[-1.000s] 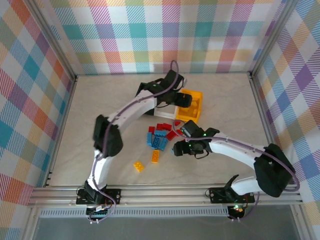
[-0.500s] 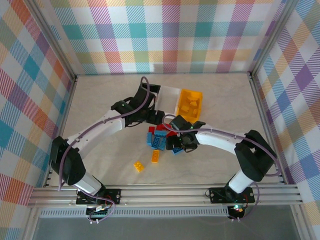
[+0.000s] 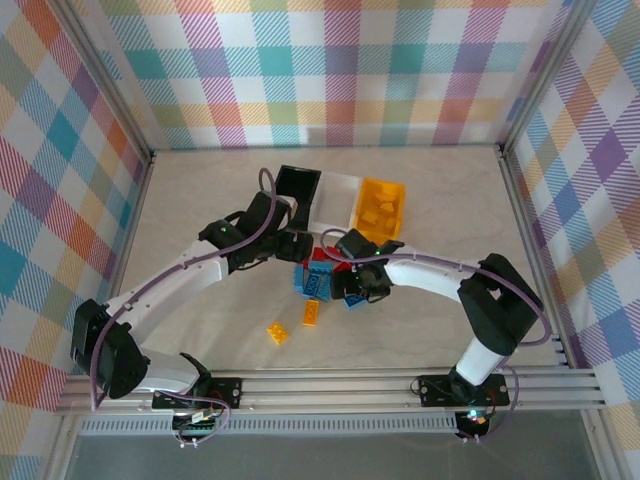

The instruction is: Sort the legos into containers by color

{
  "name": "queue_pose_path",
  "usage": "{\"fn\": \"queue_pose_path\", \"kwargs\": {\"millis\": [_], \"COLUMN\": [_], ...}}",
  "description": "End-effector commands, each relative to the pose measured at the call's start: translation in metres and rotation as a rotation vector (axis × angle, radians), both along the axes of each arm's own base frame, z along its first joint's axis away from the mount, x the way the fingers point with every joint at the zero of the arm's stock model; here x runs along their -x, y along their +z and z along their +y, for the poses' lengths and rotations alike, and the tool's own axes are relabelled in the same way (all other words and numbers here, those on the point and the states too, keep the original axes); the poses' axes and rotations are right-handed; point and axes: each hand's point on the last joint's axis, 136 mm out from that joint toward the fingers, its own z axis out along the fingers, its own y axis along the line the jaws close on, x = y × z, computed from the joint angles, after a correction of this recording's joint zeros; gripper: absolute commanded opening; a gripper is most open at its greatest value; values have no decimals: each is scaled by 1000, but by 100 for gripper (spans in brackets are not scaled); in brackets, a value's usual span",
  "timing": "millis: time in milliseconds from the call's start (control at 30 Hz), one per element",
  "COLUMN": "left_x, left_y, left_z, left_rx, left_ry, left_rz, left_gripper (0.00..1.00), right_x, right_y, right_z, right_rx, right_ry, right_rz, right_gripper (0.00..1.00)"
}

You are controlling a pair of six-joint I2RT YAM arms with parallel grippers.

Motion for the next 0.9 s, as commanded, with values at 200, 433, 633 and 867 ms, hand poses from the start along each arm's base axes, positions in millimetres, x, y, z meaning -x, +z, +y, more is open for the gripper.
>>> {"fn": "queue_pose_path", "kwargs": {"millis": [200,433,633,867], "left_x": [-3,-2,3,7], "left_y": [5,0,-6,-10], "left_z": [10,13,19,29], "left_rx": [12,13,9,5], "left_ry": [45,52,63,77], "left_rz": [-26,-20,-12,-5], "left_gripper": [90,90,90,90], "right_x": [33,35,32,27], "right_y": [9,11,-3,-15], "right_z": [15,5,10,17], "right_rx": [0,66,98,111], "right_ry": [90,96,117,116], "right_rz": [3,-28,0,12], "right_gripper": [87,87,88,87]}}
